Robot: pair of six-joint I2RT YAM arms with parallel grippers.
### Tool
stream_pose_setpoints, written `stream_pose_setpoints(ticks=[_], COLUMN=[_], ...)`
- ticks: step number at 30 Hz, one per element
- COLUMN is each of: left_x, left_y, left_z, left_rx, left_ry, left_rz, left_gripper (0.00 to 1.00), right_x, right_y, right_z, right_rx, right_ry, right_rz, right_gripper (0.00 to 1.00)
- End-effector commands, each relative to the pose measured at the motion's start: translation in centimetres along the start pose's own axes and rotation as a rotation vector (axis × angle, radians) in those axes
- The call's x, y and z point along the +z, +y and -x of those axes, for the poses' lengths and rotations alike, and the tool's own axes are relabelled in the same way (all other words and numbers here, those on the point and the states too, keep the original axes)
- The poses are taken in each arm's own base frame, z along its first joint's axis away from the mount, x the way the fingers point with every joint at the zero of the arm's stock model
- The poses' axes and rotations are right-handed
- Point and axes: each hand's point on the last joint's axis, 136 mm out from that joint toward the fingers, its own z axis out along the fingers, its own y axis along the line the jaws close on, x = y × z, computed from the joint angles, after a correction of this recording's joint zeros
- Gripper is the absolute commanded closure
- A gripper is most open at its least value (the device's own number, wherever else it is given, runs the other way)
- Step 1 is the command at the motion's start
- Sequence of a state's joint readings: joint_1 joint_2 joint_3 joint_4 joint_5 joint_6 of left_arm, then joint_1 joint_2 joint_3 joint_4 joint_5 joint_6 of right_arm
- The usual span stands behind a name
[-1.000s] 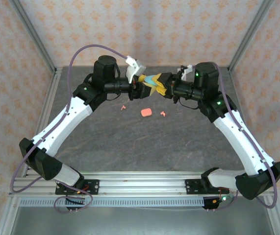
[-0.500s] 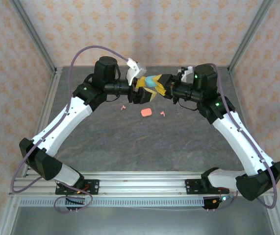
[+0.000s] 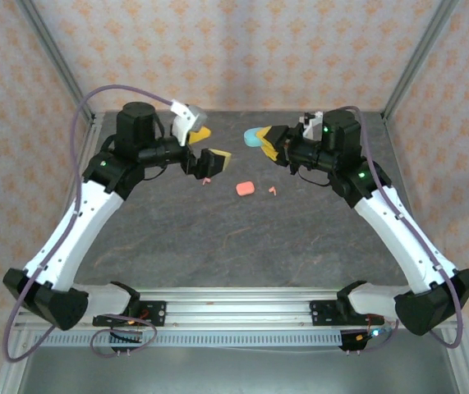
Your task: Insert wireless bluetooth earbuds into charging case
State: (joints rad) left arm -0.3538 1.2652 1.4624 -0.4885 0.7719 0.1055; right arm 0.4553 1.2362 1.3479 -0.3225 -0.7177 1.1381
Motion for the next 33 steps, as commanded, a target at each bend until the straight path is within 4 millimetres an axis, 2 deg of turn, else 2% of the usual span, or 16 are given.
stream_pose_setpoints(ticks=[1,5,9,14,19,23,28,33], left_x=[-1.6,-2.4,-3.4,-5.8,-8.7,-10.3,-11.6,-13.6], left_y=[3.7,5.4,7.3,9.9,11.5,11.8,10.7,9.2], left_z=[-1.8,-3.2,-4.9,-7.3,-10.5,-13.1,-15.3,-17.2], left_rx=[-0.057,-0.151,-0.259,-0.393,-0.519,-0.613,-0.692,-0.718], left_ry=[0.049,0.091,0.126,0.152,0.199,0.230,0.233,0.236], left_rz=[0.219,0.301,0.418,0.597,0.770,0.840,0.854,0.889], left_gripper=[0.00,0.00,0.00,0.00,0.00,0.00,0.00,0.00], right_x=[0.6,2.9,6.5,13.2,20.8,25.6,31.2,34.8], right_y=[-1.4,-3.7,-6.0,-8.0,-11.0,-14.3,-19.0,-21.5], right_z=[0.5,0.3,-0.3,-1.6,-4.2,-6.0,-7.5,-9.2], right_rx=[-0.049,-0.057,-0.094,-0.145,-0.181,-0.211,-0.226,-0.247], right_ry=[-0.010,0.028,0.086,0.184,0.332,0.407,0.460,0.506], right_rz=[-0.052,-0.107,-0.161,-0.189,-0.219,-0.243,-0.277,-0.290], right_gripper=[0.92,0.92,0.92,0.92,0.93,0.93,0.92,0.90])
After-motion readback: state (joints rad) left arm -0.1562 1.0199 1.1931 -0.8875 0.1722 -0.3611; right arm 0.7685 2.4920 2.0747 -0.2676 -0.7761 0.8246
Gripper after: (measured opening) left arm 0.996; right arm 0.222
